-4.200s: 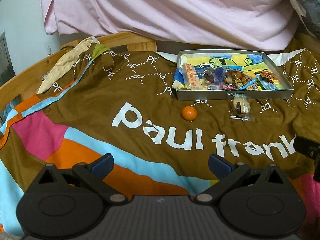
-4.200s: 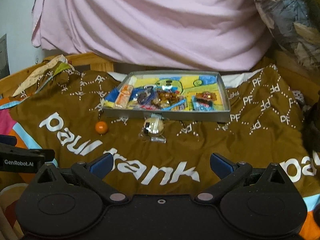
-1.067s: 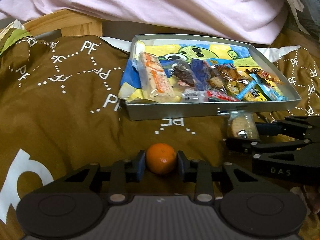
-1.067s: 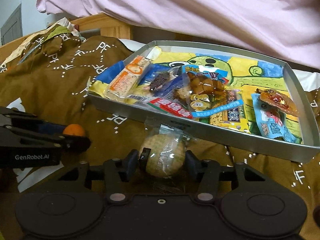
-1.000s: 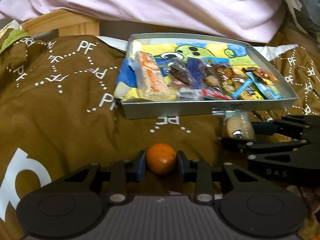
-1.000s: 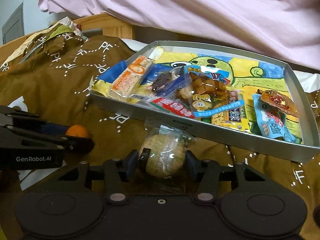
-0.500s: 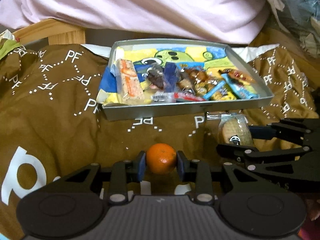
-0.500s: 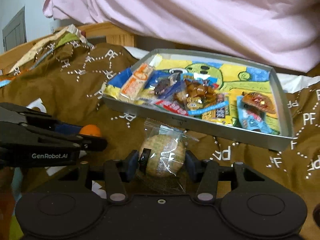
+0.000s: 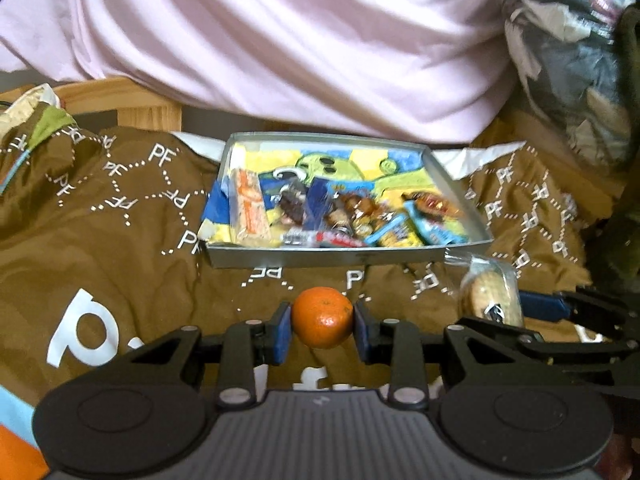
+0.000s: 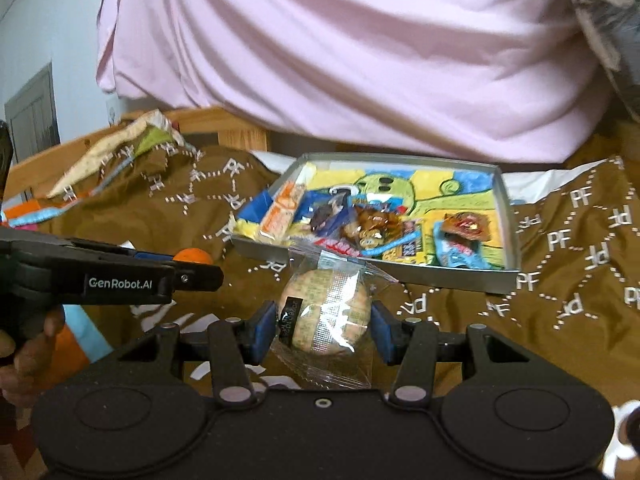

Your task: Organize snacks

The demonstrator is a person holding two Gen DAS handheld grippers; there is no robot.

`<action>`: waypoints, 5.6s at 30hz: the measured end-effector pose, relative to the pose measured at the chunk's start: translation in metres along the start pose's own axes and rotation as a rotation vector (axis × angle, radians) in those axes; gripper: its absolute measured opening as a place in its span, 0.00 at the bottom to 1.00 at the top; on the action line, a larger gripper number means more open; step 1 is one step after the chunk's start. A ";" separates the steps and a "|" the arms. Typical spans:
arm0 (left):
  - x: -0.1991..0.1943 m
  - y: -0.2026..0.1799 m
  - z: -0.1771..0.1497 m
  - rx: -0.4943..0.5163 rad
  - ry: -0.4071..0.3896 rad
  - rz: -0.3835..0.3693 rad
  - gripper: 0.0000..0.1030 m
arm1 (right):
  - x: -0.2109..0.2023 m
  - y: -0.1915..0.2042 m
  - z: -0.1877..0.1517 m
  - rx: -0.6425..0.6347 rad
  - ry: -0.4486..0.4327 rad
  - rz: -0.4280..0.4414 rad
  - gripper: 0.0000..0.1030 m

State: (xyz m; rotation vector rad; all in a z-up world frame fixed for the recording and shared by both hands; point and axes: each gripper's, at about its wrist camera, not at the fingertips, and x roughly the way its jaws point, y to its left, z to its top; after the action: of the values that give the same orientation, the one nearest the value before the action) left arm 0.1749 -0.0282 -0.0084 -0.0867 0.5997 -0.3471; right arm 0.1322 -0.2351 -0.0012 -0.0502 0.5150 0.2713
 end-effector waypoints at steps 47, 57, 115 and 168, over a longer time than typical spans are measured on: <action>0.104 0.013 0.095 -0.041 -0.318 0.035 0.34 | 0.128 -0.056 0.094 -0.016 -0.299 -0.180 0.50; 0.156 0.023 0.073 -0.088 -0.210 0.058 0.34 | 0.187 -0.065 0.085 0.062 -0.182 -0.232 0.50; 0.093 0.015 0.076 -0.152 -0.268 0.151 0.89 | 0.103 -0.077 0.090 0.157 -0.205 -0.257 0.98; -0.092 -0.039 -0.030 -0.011 -0.263 0.246 1.00 | -0.067 -0.010 -0.004 0.078 -0.150 -0.168 0.99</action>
State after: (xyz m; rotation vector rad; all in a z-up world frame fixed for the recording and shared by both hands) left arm 0.0758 -0.0330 0.0231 -0.0669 0.3469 -0.0905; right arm 0.0771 -0.2619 0.0282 0.0028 0.3692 0.0891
